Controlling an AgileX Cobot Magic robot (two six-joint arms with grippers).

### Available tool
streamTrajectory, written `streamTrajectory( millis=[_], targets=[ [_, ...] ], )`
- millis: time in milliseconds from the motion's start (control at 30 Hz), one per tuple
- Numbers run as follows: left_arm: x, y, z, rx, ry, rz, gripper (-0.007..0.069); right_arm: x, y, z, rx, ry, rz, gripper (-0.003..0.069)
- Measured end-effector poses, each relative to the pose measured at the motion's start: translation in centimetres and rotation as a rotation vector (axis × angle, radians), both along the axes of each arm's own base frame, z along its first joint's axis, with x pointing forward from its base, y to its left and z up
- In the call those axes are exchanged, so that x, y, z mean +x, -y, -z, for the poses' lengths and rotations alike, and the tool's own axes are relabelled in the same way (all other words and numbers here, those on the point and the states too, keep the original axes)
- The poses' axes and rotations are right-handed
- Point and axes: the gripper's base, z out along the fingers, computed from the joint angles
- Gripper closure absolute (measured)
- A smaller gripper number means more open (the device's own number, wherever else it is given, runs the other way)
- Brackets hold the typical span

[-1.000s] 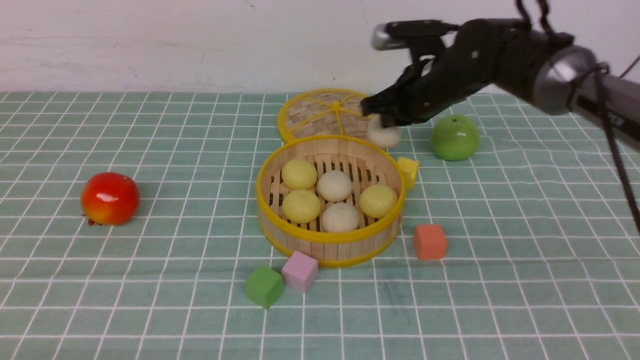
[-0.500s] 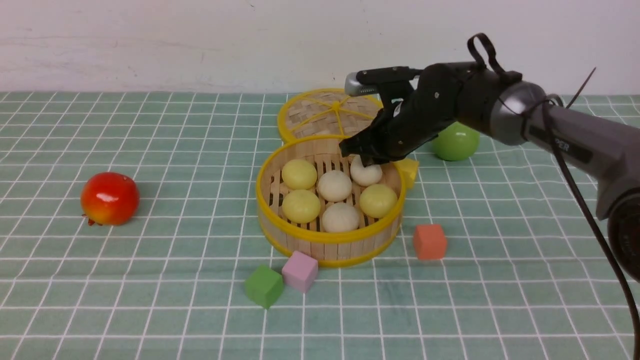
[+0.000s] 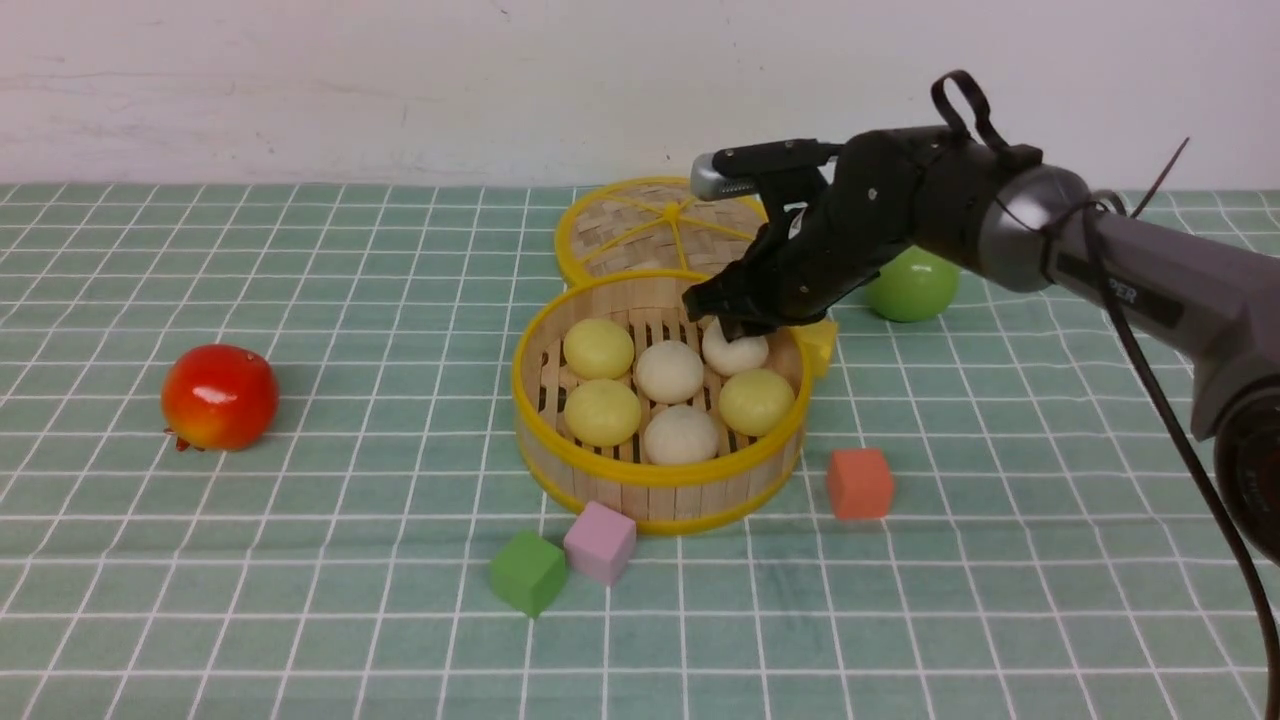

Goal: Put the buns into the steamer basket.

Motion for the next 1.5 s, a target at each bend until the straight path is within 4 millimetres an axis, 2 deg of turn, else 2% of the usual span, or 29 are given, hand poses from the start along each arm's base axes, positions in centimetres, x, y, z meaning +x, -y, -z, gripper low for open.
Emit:
streamTrajectory(
  millis=[167,200,333,500,667,700,767,833,933,967,1133,1167,1233,1300,1500],
  targets=[
    [0.0,0.0,0.0,0.000,0.000,0.000,0.0386,-0.5,0.3,-1.7,-0.001,0.003,-0.005,0.0333],
    [0.0,0.0,0.0,0.000,0.000,0.000,0.0386,-0.9,0.4,-2.7,0.001,0.010,-0.008,0.0321],
    [0.0,0.0,0.0,0.000,0.000,0.000,0.0386,-1.8,0.7,-5.2,0.006,0.020,-0.016,0.0316],
    [0.0,0.0,0.0,0.000,0.000,0.000,0.0386,-4.1,1.5,-9.0,-0.004,-0.009,-0.039,0.0327],
    [0.0,0.0,0.0,0.000,0.000,0.000,0.0386,-6.3,2.2,-12.3,-0.004,-0.036,-0.044,0.0394],
    [0.0,0.0,0.0,0.000,0.000,0.000,0.0386,-7.3,2.6,-13.8,0.002,-0.032,-0.041,0.0441],
    [0.0,0.0,0.0,0.000,0.000,0.000,0.0386,-8.4,3.0,-15.2,0.017,-0.032,-0.023,0.0506],
    [0.0,0.0,0.0,0.000,0.000,0.000,0.0386,-10.4,3.6,-17.3,0.041,-0.013,-0.007,0.0581],
    [0.0,0.0,0.0,0.000,0.000,0.000,0.0386,-12.7,4.2,-18.8,0.051,0.002,-0.007,0.0651],
    [0.0,0.0,0.0,0.000,0.000,0.000,0.0386,-14.4,4.5,-19.4,0.049,0.010,-0.013,0.0673],
    [0.0,0.0,0.0,0.000,0.000,0.000,0.0386,-20.0,6.5,-19.8,0.056,0.036,-0.002,0.0679],
    [0.0,0.0,0.0,0.000,0.000,0.000,0.0386,-21.2,7.1,-19.5,0.060,0.046,0.004,0.0679],
    [0.0,0.0,0.0,0.000,0.000,0.000,0.0386,-22.3,7.6,-19.1,0.061,0.054,0.007,0.0679],
    [0.0,0.0,0.0,0.000,0.000,0.000,0.0386,-24.8,8.7,-17.9,0.054,0.048,0.011,0.0679],
    [0.0,0.0,0.0,0.000,0.000,0.000,0.0386,-28.1,10.1,-15.6,0.012,-0.045,0.004,0.0678]
  ],
)
